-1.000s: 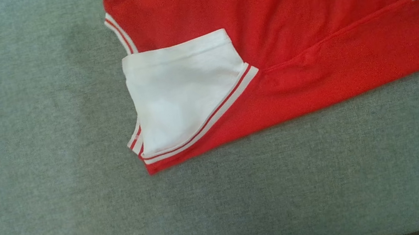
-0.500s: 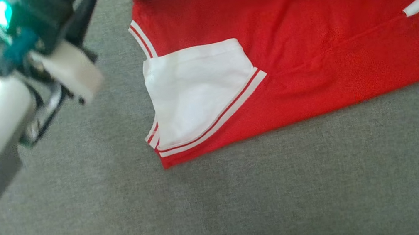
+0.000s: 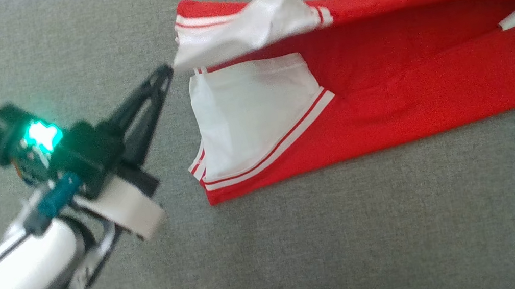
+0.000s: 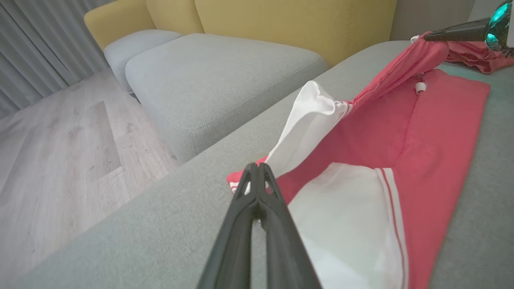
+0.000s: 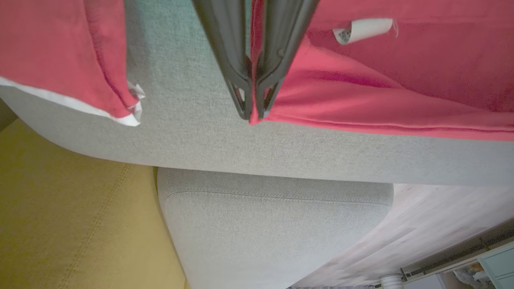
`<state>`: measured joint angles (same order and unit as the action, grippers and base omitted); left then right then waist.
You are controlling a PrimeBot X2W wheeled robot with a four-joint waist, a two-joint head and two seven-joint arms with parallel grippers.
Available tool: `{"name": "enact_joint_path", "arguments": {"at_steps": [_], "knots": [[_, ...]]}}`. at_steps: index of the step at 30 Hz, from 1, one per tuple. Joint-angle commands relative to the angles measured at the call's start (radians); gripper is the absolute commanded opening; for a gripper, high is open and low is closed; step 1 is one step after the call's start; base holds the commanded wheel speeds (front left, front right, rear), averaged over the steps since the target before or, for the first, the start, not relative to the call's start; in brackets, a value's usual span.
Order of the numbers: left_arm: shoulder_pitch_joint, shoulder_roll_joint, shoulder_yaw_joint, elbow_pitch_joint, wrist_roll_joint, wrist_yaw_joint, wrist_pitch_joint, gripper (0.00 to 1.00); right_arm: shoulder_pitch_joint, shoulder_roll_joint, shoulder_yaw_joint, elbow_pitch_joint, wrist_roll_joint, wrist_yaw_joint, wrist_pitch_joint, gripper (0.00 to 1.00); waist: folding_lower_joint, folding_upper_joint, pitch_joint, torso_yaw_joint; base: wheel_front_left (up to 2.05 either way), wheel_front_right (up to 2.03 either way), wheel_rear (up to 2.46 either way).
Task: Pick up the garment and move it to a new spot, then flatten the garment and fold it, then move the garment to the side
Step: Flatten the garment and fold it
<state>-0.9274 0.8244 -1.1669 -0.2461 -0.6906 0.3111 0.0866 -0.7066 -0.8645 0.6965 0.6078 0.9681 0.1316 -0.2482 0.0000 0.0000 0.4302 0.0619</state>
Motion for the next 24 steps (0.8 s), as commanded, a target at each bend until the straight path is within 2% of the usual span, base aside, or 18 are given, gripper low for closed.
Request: {"name": "enact_joint_path", "arguments": {"at_steps": [1, 4, 9, 10, 11, 12, 13, 14, 15, 16, 17, 18, 20, 24], "knots": [[0.004, 0.055, 0.045, -0.047, -0.007, 0.022, -0.004, 0.00, 0.056, -0.046, -0.016, -0.015, -0.015, -0.001, -0.013, 0.00, 0.0000, 0.0000, -0.003, 0.001, 0.00, 0.00, 0.00], [0.072, 0.072, 0.029, -0.109, -0.016, 0.070, -0.016, 0.00, 0.110, -0.028, -0.067, -0.021, -0.052, -0.001, -0.013, 0.00, 0.0000, 0.0000, -0.009, 0.005, 0.00, 0.00, 0.00], [0.148, 0.053, 0.011, -0.138, -0.050, 0.105, -0.040, 0.00, 0.185, -0.004, -0.137, -0.028, -0.090, -0.001, -0.013, 0.00, 0.0000, 0.0000, -0.014, 0.014, 0.00, 0.00, 0.00], [0.162, 0.044, 0.007, -0.135, -0.056, 0.110, -0.047, 0.00, 0.199, 0.002, -0.150, -0.029, -0.097, -0.001, -0.013, 0.15, 0.0000, 0.0000, -0.015, 0.015, 0.00, 0.00, 0.00], [0.175, 0.036, 0.003, -0.128, -0.060, 0.113, -0.055, 0.00, 0.214, 0.009, -0.159, -0.029, -0.103, -0.001, -0.013, 0.40, 0.0000, 0.0000, -0.016, 0.015, 0.00, 0.00, 0.00], [0.187, 0.026, -0.001, -0.118, -0.063, 0.118, -0.065, 0.00, 0.227, 0.017, -0.167, -0.031, -0.107, -0.001, -0.013, 0.80, 0.0000, 0.0000, -0.018, 0.015, 0.00, 0.00, 0.00], [0.199, 0.015, -0.003, -0.104, -0.066, 0.122, -0.076, 0.00, 0.239, 0.025, -0.182, -0.030, -0.107, -0.001, -0.013, 1.00, 0.0000, 0.0000, -0.020, 0.015, 0.00, 0.00, 0.00], [0.211, 0.000, -0.006, -0.091, -0.069, 0.125, -0.091, 0.11, 0.251, 0.033, -0.195, -0.032, -0.111, -0.001, -0.013, 1.00, 0.0000, 0.0000, -0.022, 0.016, 0.00, 0.00, 0.00], [0.223, -0.017, -0.006, -0.076, -0.073, 0.129, -0.108, 0.36, 0.265, 0.039, -0.210, -0.036, -0.114, -0.001, -0.013, 1.00, 0.0000, 0.0000, -0.025, 0.016, 0.00, 0.00, 0.00], [0.236, -0.033, -0.008, -0.059, -0.076, 0.132, -0.125, 0.45, 0.279, 0.045, -0.227, -0.040, -0.118, -0.001, -0.013, 1.00, 0.0000, 0.0000, -0.030, 0.017, 0.00, 0.00, 0.00], [0.248, -0.051, -0.006, -0.041, -0.079, 0.139, -0.147, 0.89, 0.295, 0.050, -0.247, -0.045, -0.124, -0.001, -0.013, 1.00, 0.0000, 0.0000, -0.035, 0.017, 0.00, 0.00, 0.00], [0.261, -0.068, -0.001, -0.022, -0.079, 0.151, -0.172, 1.00, 0.313, 0.054, -0.270, -0.050, -0.132, -0.001, -0.013, 1.00, 0.0000, 0.0000, -0.042, 0.018, 0.00, 0.00, 0.00], [0.289, -0.107, 0.019, 0.019, -0.077, 0.189, -0.234, 1.00, 0.354, 0.069, -0.325, -0.064, -0.153, -0.001, -0.013, 1.00, 0.0000, 0.0000, -0.057, 0.019, 0.00, 0.00, 0.00], [0.346, -0.185, 0.059, 0.103, -0.041, 0.261, -0.328, 1.00, 0.455, 0.138, -0.453, -0.120, -0.184, -0.001, -0.013, 1.00, 0.0000, 0.0000, -0.098, 0.025, 0.00, 0.00, 0.00]]}}
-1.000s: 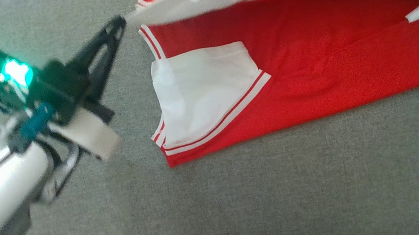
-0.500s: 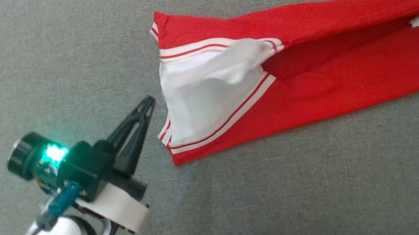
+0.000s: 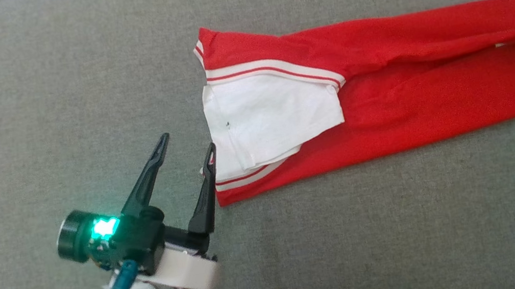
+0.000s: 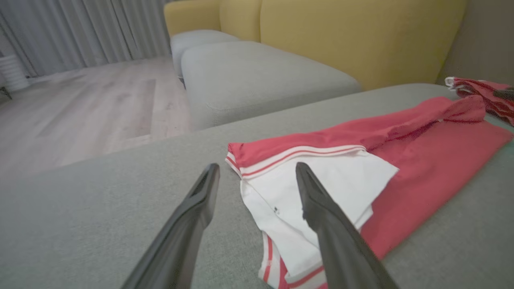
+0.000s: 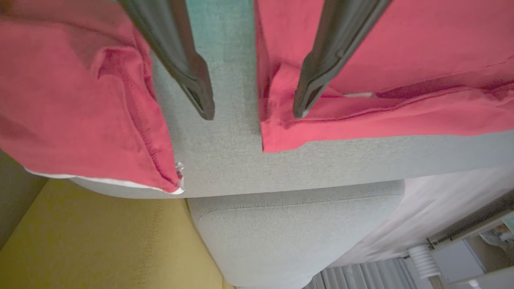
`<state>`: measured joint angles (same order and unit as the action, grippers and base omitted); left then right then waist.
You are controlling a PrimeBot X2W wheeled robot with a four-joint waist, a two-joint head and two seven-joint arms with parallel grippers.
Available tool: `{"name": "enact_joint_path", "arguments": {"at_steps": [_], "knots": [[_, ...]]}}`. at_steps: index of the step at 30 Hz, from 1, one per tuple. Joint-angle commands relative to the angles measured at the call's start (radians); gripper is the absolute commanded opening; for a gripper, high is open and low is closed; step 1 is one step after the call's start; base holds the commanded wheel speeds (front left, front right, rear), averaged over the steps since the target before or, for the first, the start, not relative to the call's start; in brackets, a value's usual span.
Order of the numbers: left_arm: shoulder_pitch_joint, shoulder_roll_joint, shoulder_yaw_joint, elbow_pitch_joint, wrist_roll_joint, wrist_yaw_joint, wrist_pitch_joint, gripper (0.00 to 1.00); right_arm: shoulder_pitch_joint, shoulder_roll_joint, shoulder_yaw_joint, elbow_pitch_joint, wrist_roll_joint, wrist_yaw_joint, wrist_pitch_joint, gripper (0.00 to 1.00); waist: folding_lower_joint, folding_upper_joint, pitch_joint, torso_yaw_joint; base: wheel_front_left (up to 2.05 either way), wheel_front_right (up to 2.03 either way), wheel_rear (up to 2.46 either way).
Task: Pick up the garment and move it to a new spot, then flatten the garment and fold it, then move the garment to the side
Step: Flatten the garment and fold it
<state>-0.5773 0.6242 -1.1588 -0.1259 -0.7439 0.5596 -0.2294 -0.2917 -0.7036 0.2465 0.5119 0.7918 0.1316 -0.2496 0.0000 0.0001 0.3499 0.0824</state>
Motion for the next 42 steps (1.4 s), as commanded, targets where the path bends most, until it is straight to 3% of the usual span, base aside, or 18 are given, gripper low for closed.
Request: {"name": "enact_joint_path", "arguments": {"at_steps": [1, 5, 9, 14, 24, 25, 27, 28, 36, 42], "knots": [[0.013, -0.010, 0.072, -0.004, 0.023, 0.034, -0.022, 1.00, 0.065, -0.004, -0.029, -0.038, -0.016, -0.001, -0.012, 1.00, 0.0000, -0.0001, -0.028, 0.008, 0.00, 0.00, 0.00], [0.094, -0.116, 0.191, 0.002, 0.142, 0.110, -0.032, 1.00, 0.128, 0.054, -0.106, -0.064, -0.042, -0.001, -0.012, 1.00, 0.0000, -0.0001, -0.054, 0.034, 0.00, 0.00, 0.00], [0.199, -0.206, 0.292, 0.002, 0.281, 0.117, -0.032, 1.00, 0.111, 0.096, -0.172, -0.031, -0.046, -0.001, 0.001, 1.00, 0.0000, -0.0001, -0.064, 0.074, 0.00, 0.00, 0.00], [0.288, -0.299, 0.370, 0.013, 0.401, 0.067, -0.032, 1.00, 0.040, 0.115, -0.246, 0.071, -0.064, -0.001, 0.052, 1.00, 0.0000, -0.0001, -0.062, 0.129, 0.00, 0.00, 0.00], [0.363, -0.402, 0.466, 0.047, 0.521, -0.043, -0.032, 1.00, 0.028, 0.138, -0.257, 0.229, -0.070, -0.001, 0.221, 1.00, 0.0000, -0.0001, -0.062, 0.195, 0.00, 0.00, 0.00], [0.371, -0.408, 0.478, 0.047, 0.529, -0.052, -0.032, 1.00, 0.039, 0.139, -0.253, 0.224, -0.054, -0.001, 0.243, 0.79, 0.0000, -0.0001, -0.061, 0.197, 0.00, 0.00, 0.00], [0.384, -0.420, 0.500, 0.048, 0.545, -0.068, -0.032, 1.00, 0.066, 0.140, -0.241, 0.195, -0.020, -0.001, 0.274, 0.10, 0.0000, -0.0001, -0.059, 0.197, 0.00, 0.00, 0.00], [0.390, -0.425, 0.511, 0.049, 0.552, -0.075, -0.032, 1.00, 0.079, 0.140, -0.239, 0.174, -0.004, -0.001, 0.278, 0.00, 0.0000, -0.0001, -0.059, 0.195, 0.00, 0.00, 0.00], [0.424, -0.464, 0.583, 0.059, 0.595, -0.135, -0.032, 1.00, 0.097, 0.083, -0.299, 0.124, -0.028, -0.001, 0.195, 0.00, 0.0000, -0.0001, -0.059, 0.133, 0.00, 0.00, 0.00], [0.425, -0.483, 0.621, 0.070, 0.622, -0.176, -0.032, 1.00, 0.077, 0.020, -0.352, 0.020, 0.005, -0.001, 0.265, 0.00, 0.0000, -0.0001, -0.051, 0.071, 0.00, 0.00, 0.00]]}}
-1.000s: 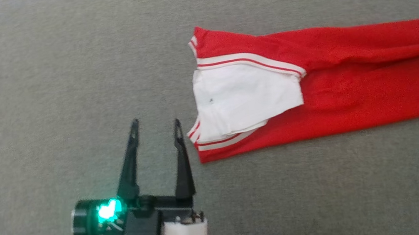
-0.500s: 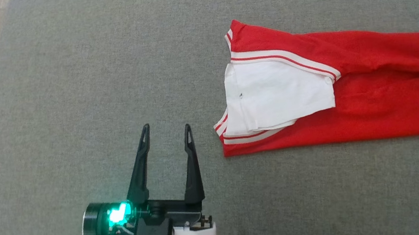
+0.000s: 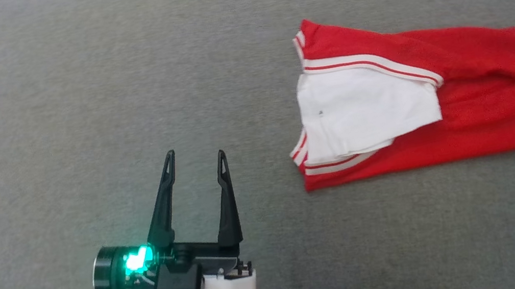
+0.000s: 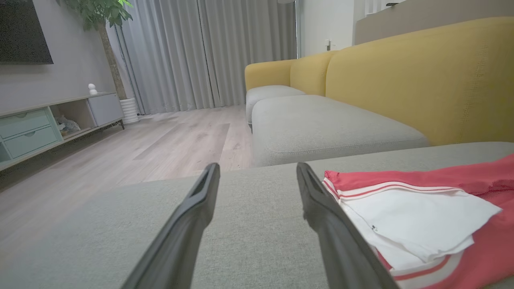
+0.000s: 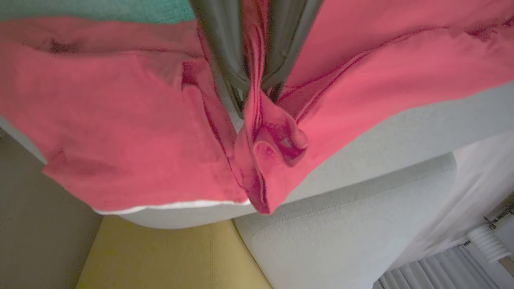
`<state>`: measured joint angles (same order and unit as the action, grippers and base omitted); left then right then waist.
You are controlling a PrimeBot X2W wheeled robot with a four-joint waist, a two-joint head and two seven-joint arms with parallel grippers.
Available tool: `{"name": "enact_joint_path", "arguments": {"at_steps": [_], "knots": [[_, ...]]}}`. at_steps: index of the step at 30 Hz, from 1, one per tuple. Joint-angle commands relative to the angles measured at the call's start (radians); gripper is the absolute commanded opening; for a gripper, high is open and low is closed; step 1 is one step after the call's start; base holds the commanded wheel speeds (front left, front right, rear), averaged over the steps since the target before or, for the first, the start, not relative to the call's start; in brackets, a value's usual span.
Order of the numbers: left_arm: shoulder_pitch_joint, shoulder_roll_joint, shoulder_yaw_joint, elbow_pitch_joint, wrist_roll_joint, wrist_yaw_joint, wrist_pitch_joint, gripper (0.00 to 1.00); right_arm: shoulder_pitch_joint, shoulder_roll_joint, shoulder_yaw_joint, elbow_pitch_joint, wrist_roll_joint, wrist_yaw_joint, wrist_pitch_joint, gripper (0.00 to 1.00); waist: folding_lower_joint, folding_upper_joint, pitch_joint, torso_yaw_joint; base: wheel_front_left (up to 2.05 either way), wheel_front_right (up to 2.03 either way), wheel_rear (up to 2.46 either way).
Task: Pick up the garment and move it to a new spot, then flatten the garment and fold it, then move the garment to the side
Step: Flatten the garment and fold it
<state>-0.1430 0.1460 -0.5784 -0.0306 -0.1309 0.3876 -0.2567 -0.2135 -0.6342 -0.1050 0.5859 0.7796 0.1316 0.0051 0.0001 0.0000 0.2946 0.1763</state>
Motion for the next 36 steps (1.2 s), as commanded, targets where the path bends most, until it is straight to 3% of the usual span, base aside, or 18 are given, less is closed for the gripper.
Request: {"name": "enact_joint_path", "arguments": {"at_steps": [1, 7, 14, 17, 18, 23, 29, 30, 31, 32, 36], "knots": [[-0.009, -0.007, 0.046, -0.023, 0.012, -0.011, -0.005, 1.00, -0.003, -0.053, -0.005, -0.095, 0.034, -0.001, 0.029, 0.00, -0.0001, 0.0000, 0.006, -0.031, 0.00, 0.00, 0.00], [-0.012, -0.030, 0.069, -0.011, 0.030, -0.041, -0.005, 1.00, 0.002, 0.023, -0.022, -0.428, 0.134, -0.001, 0.133, 0.00, -0.0001, 0.0000, 0.008, -0.060, 0.00, 0.00, 0.00], [-0.017, -0.053, 0.082, 0.007, 0.040, -0.077, -0.005, 1.00, 0.002, 0.221, 0.035, -0.698, 0.107, -0.001, 0.303, 0.00, -0.0001, 0.0000, 0.002, -0.042, 0.00, 0.00, 0.00], [-0.017, -0.062, 0.087, 0.010, 0.044, -0.088, -0.005, 1.00, -0.018, 0.329, 0.099, -0.735, 0.038, -0.001, 0.352, 0.00, -0.0001, 0.0000, -0.001, -0.026, 0.00, 0.00, 0.00], [-0.017, -0.062, 0.087, 0.010, 0.044, -0.088, -0.005, 1.00, -0.018, 0.329, 0.099, -0.735, 0.038, -0.001, 0.352, 0.00, -0.0001, 0.0000, -0.001, -0.026, 0.00, 0.00, 0.00], [-0.017, -0.073, 0.088, 0.018, 0.051, -0.105, -0.005, 1.00, -0.056, 0.516, 0.184, -0.696, -0.079, -0.001, 0.366, 0.00, -0.0001, 0.0000, -0.003, 0.000, 0.00, 0.00, 0.00], [-0.012, -0.084, 0.086, 0.032, 0.052, -0.120, -0.005, 1.00, -0.078, 0.582, 0.254, -0.596, -0.143, -0.001, 0.300, 0.00, -0.0001, 0.0000, -0.013, 0.035, 0.00, 0.00, 0.00], [-0.011, -0.085, 0.086, 0.034, 0.052, -0.123, -0.005, 1.00, -0.080, 0.583, 0.266, -0.577, -0.131, -0.001, 0.280, 0.17, -0.0001, 0.0000, -0.016, 0.040, 0.00, 0.00, 0.00], [-0.009, -0.086, 0.085, 0.035, 0.052, -0.125, -0.005, 1.00, -0.081, 0.583, 0.281, -0.558, -0.113, -0.001, 0.260, 0.44, -0.0001, 0.0000, -0.019, 0.045, 0.00, 0.00, 0.00], [-0.004, -0.088, 0.086, 0.037, 0.051, -0.127, -0.005, 1.00, -0.084, 0.583, 0.314, -0.523, -0.077, -0.001, 0.222, 1.00, -0.0001, 0.0000, -0.024, 0.049, 0.00, 0.00, 0.00], [0.009, -0.090, 0.093, 0.041, 0.052, -0.131, -0.005, 1.00, -0.099, 0.584, 0.400, -0.502, 0.014, -0.001, 0.134, 1.00, -0.0001, 0.0000, -0.042, 0.049, 0.00, 0.00, 0.00]]}}
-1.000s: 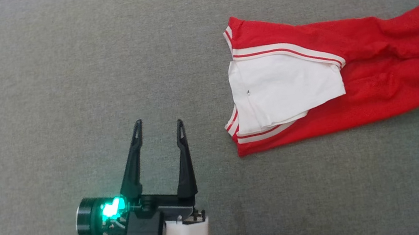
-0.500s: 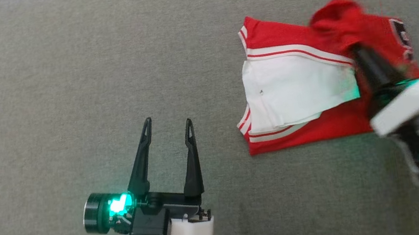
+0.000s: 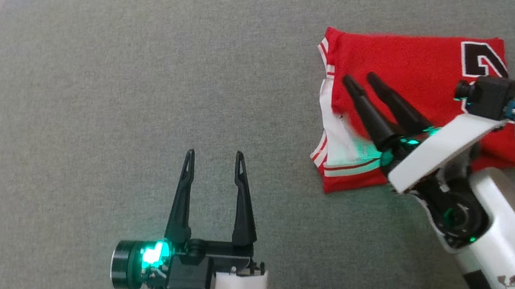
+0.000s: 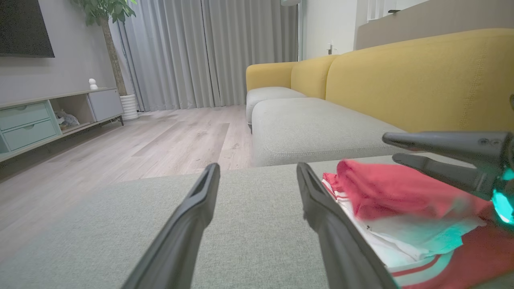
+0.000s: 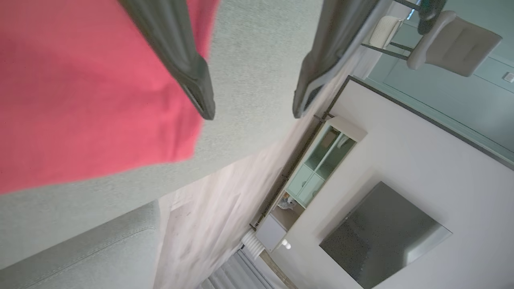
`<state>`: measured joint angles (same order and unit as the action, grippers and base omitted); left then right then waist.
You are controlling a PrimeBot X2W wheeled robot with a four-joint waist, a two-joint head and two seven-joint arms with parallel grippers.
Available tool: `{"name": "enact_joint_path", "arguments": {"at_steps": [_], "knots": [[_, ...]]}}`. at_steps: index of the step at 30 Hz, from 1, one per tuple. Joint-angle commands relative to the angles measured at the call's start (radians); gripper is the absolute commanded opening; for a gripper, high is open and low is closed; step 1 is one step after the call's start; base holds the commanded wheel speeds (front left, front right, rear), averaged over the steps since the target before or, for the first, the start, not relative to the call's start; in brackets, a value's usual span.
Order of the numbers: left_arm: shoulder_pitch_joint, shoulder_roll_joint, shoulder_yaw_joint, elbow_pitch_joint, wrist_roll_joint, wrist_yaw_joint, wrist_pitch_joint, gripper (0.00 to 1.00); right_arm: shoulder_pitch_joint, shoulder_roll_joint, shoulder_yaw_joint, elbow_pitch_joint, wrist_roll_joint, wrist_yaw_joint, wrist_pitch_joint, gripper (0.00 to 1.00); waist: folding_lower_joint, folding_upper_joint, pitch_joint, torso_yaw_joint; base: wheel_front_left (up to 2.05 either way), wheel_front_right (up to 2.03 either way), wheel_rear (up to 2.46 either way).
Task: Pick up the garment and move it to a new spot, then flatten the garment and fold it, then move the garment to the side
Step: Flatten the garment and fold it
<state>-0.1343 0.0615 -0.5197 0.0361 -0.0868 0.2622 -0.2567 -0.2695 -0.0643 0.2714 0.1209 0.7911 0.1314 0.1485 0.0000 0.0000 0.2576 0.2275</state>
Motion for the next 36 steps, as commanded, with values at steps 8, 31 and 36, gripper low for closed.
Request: {"name": "enact_joint_path", "arguments": {"at_steps": [8, 31, 36], "knots": [[0.024, -0.004, 0.058, -0.023, 0.024, -0.017, -0.005, 1.00, -0.046, -0.003, 0.043, -0.056, -0.028, -0.001, -0.121, 1.00, 0.0000, 0.0000, -0.058, -0.047, 0.00, 0.00, 0.00], [0.212, -0.002, 0.208, -0.011, -0.020, -0.059, -0.005, 1.00, 0.314, -0.146, -0.115, -0.028, -0.489, -0.001, -0.410, 1.00, 0.0000, 0.0000, -0.241, -0.146, 0.00, 0.00, 0.00], [0.243, -0.004, 0.232, -0.009, -0.009, -0.063, -0.005, 1.00, 0.367, -0.100, -0.131, -0.015, -0.526, -0.001, -0.410, 1.00, 0.0000, 0.0000, -0.253, -0.151, 0.00, 0.00, 0.00]]}}
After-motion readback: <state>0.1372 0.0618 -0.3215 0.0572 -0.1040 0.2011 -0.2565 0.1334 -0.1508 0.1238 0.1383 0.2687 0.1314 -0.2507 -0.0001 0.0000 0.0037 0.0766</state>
